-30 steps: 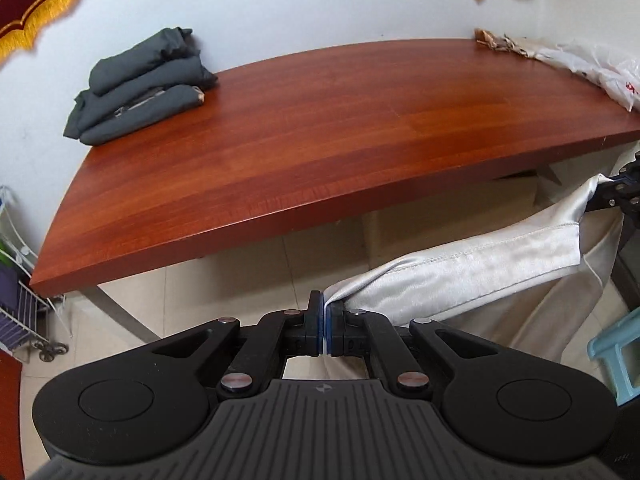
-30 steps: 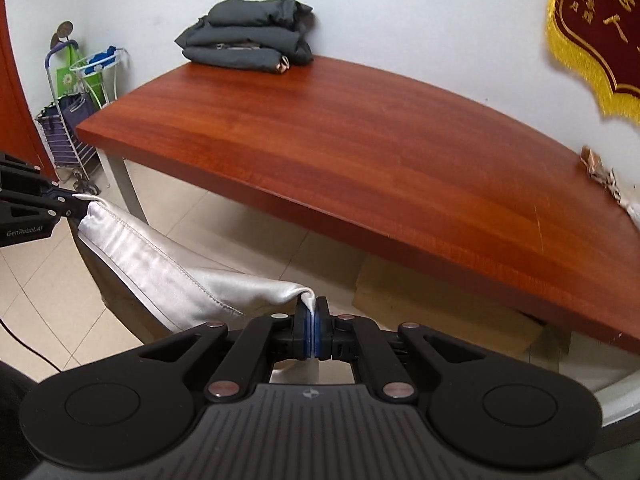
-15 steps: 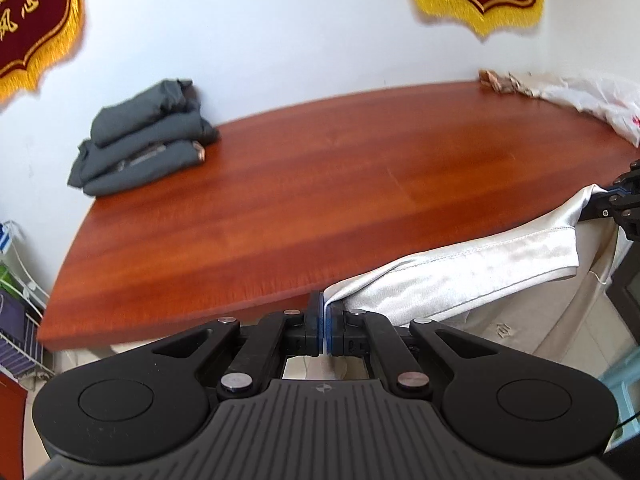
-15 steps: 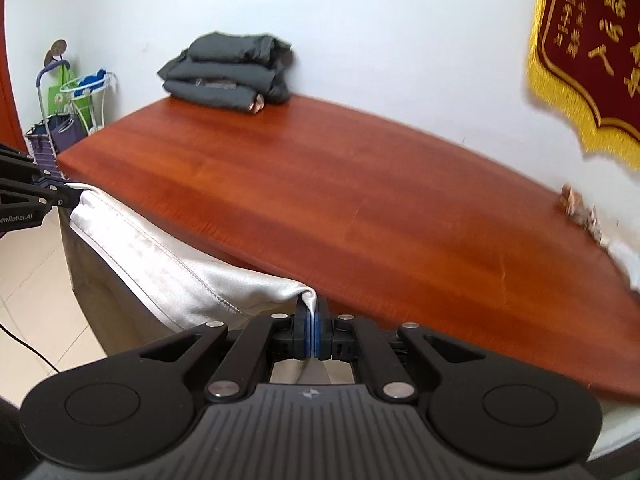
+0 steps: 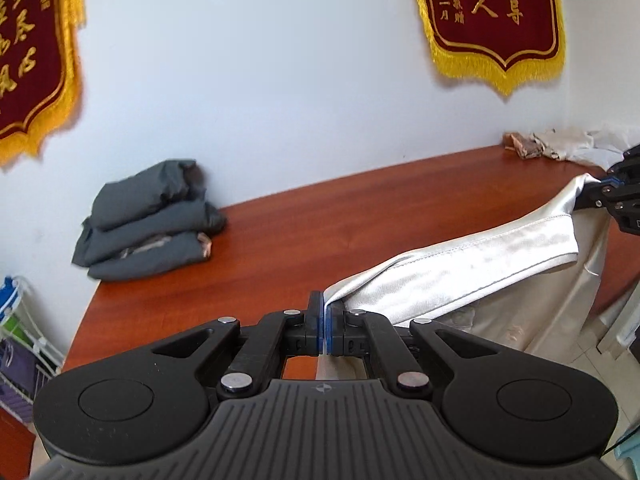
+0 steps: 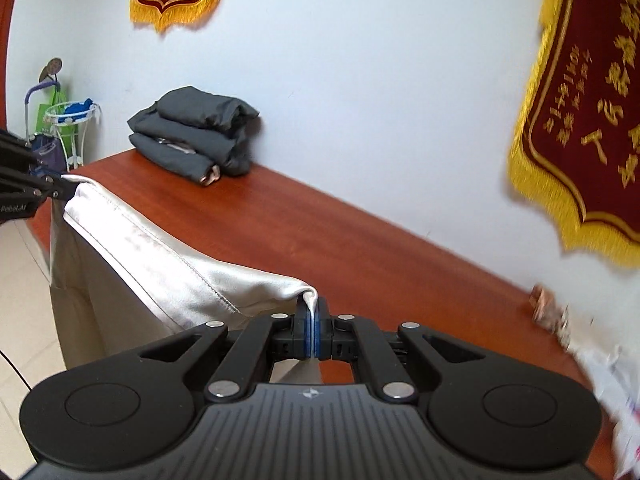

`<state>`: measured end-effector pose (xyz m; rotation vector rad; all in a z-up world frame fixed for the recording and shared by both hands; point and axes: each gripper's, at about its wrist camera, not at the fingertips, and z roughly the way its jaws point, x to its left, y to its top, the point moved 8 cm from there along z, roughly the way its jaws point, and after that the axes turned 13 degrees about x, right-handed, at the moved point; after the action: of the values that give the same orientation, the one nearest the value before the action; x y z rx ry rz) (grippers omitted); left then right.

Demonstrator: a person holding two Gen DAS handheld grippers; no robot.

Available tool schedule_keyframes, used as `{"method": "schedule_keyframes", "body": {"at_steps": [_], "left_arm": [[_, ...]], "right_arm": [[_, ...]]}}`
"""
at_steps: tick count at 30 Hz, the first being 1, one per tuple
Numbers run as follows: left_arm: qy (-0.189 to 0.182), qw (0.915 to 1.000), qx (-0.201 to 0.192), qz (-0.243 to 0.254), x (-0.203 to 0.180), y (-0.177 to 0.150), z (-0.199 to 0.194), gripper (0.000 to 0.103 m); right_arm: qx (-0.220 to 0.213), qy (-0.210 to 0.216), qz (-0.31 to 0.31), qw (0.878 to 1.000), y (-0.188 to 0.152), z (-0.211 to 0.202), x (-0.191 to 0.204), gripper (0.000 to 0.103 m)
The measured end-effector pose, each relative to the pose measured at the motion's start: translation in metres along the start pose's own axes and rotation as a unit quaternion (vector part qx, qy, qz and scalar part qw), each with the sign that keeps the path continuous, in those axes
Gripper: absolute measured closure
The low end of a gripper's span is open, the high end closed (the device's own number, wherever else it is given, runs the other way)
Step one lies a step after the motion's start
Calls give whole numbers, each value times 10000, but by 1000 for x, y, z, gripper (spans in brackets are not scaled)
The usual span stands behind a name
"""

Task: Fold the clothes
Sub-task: 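Lift the white shirt off the table with both grippers, spreading it, then raise the shirt high by its shoulders with both grippers, letting it hang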

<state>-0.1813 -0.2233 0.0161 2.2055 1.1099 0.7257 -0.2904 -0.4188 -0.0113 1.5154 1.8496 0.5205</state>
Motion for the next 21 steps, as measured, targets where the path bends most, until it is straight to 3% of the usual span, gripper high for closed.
{"method": "schedule_keyframes", "body": {"at_steps": [15,21], "left_arm": [[181,9976,-610,260,32,185,49,101],[195,9956,-851,339,56,274,98,101]], "right_arm": [[-590,-680,-561,9944,180,40,-106,101],[-736,-985,-449,9914,263,84,-150,101]]}}
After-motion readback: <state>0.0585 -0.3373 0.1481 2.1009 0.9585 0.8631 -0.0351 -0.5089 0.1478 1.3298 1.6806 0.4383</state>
